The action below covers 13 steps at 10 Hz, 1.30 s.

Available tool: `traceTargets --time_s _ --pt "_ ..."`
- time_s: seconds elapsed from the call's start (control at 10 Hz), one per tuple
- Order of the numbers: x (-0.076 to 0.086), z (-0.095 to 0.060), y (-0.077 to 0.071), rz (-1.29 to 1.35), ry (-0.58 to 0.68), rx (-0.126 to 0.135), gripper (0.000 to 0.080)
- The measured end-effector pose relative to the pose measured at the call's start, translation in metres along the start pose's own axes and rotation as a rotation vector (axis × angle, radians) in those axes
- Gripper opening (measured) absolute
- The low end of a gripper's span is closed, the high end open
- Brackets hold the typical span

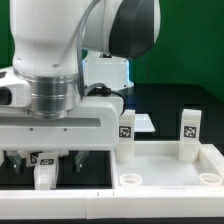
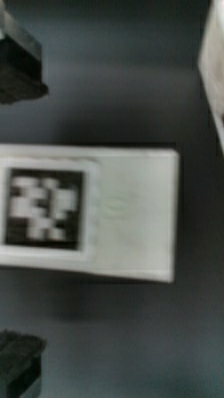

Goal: Assemble square table

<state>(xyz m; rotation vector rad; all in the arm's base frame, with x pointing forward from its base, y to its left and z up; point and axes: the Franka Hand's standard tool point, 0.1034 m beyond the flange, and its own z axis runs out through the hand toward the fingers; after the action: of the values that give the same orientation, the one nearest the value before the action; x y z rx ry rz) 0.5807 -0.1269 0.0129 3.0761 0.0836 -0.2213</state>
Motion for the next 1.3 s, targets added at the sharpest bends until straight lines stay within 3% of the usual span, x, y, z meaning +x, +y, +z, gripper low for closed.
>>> traceTargets --time_s 0.3,0.4,0.5,0.6,0.7,0.9,1.0,1.1,1.3 --pt "-0.002 0.002 0.003 0.013 -0.002 0.002 0.0649" --pt "-0.002 0.002 0.003 0.013 -0.002 0.002 0.0553" --pt "-0.002 0.002 0.003 0.013 -0.003 0.002 0.0358" --pt "-0.002 0.002 0.003 0.013 -0.003 0.002 0.0358" --pt "-0.001 0.000 0.003 0.010 -0.002 0.003 0.0282" --pt "-0.005 -0.028 -0.002 -0.013 -0.024 0.034 0.0282" --pt "-0.012 -0.048 0.000 -0.041 -0.024 0.054 0.0282" --pt "-0.022 -0.058 0.003 -0.097 -0.016 0.064 0.0282" --pt "-0.040 -0.067 0.007 -0.239 -0.005 0.055 0.0282"
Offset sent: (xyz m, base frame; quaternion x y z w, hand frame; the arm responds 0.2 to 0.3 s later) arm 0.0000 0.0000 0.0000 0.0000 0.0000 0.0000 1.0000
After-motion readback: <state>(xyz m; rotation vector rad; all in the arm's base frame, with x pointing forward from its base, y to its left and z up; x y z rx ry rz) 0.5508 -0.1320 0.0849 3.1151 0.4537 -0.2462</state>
